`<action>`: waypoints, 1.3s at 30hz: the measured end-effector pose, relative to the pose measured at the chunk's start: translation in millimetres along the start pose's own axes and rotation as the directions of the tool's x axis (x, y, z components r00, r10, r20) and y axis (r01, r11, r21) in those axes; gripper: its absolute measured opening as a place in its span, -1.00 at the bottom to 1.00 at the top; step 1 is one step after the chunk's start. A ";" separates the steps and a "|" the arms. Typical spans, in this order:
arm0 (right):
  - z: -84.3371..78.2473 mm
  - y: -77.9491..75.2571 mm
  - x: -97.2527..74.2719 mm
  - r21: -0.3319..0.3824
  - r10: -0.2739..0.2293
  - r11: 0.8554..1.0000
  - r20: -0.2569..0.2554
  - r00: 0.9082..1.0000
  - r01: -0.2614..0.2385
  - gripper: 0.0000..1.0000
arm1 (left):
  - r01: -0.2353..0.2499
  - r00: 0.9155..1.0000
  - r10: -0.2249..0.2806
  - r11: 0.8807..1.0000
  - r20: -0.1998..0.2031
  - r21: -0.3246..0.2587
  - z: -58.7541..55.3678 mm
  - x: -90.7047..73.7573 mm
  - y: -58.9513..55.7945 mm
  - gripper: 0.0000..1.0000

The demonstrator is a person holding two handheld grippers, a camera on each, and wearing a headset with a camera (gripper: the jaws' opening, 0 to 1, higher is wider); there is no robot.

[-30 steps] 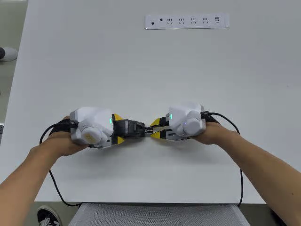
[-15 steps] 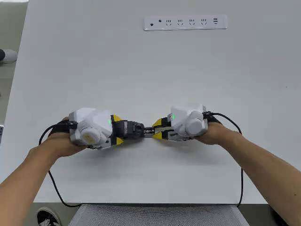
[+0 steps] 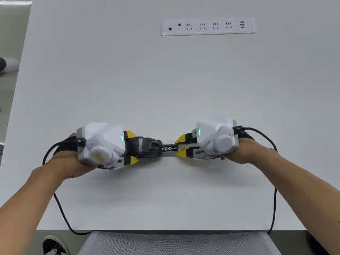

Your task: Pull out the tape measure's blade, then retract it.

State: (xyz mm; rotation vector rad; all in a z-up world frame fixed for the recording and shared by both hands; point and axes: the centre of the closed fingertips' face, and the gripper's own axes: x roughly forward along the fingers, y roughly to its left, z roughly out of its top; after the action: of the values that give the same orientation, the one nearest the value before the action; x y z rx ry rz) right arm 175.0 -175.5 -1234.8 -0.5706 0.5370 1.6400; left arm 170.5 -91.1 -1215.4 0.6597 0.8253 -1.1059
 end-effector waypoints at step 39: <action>-21.2 1.1 -25.8 0.022 0.000 1.000 -0.006 1.000 0.000 -0.81 | 0.005 1.000 -0.005 1.000 -0.001 -0.004 1.0 0.7 -1.2 -0.45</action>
State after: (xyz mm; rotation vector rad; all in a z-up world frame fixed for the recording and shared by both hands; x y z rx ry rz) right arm 178.5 -208.7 -1234.6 -0.5596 0.5591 1.6312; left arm 169.7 -92.6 -1215.5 0.6555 0.8302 -1.1083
